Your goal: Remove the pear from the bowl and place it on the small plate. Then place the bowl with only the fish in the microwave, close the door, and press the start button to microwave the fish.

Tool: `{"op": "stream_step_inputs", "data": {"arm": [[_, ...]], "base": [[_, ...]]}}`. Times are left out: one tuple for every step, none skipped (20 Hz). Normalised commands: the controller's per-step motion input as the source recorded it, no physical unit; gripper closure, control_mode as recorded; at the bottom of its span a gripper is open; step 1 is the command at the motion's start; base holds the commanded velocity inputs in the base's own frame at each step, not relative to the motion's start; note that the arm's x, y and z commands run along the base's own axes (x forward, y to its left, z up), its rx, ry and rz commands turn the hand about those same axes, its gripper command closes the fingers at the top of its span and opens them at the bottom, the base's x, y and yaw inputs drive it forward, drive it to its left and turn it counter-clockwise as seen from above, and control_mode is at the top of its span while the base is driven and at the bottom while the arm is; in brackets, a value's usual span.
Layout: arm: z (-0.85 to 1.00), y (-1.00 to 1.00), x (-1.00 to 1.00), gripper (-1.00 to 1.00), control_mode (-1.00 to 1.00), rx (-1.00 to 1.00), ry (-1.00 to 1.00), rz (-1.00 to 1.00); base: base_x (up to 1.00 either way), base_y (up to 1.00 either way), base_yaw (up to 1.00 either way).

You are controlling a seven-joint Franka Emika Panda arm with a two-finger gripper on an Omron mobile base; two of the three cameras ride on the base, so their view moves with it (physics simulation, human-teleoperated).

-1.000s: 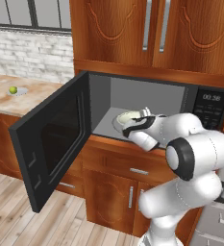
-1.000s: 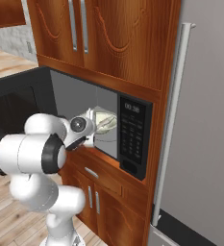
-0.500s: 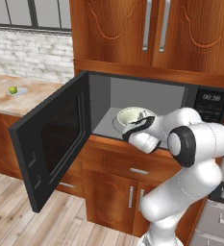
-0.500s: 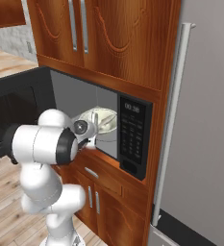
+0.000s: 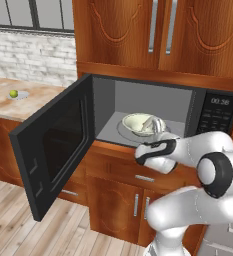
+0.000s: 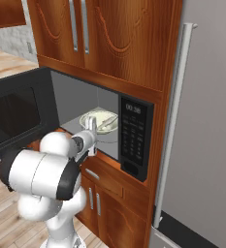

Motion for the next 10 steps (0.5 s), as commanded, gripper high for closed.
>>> {"op": "stream_step_inputs", "data": {"arm": [[1.00, 0.12, -0.09, -1.00, -1.00, -0.04, 0.00, -0.03], [1.00, 0.11, -0.08, -1.00, -1.00, -0.03, 0.00, -0.03], [1.00, 0.11, -0.19, -1.00, -1.00, -0.03, 0.00, -0.02], [1.00, 0.26, -0.29, -1.00, -1.00, -0.03, 0.02, 0.00], [0.89, 0.31, -0.40, -1.00, -1.00, -0.04, 0.09, 0.00], [0.71, 0.39, -0.54, -1.00, -1.00, -0.06, 0.18, 0.00], [0.77, 0.44, -0.61, -1.00, -1.00, -0.07, 0.24, 0.00], [0.84, 0.39, -0.65, -1.00, -1.00, -0.07, 0.27, 0.00], [1.00, 0.32, -0.65, -1.00, -1.00, -0.03, 0.29, 0.00], [1.00, 0.19, -0.59, -1.00, -1.00, 0.00, 0.33, 0.00]], "base": [[0.00, 0.00, 0.00], [0.00, 0.00, 0.00], [0.00, 0.00, 0.00], [0.00, 0.00, 0.00], [0.00, 0.00, 0.00], [0.00, 0.00, 0.00], [0.00, 0.00, 0.00], [0.00, 0.00, 0.00], [0.00, 0.00, 0.00], [0.00, 0.00, 0.00]]}}
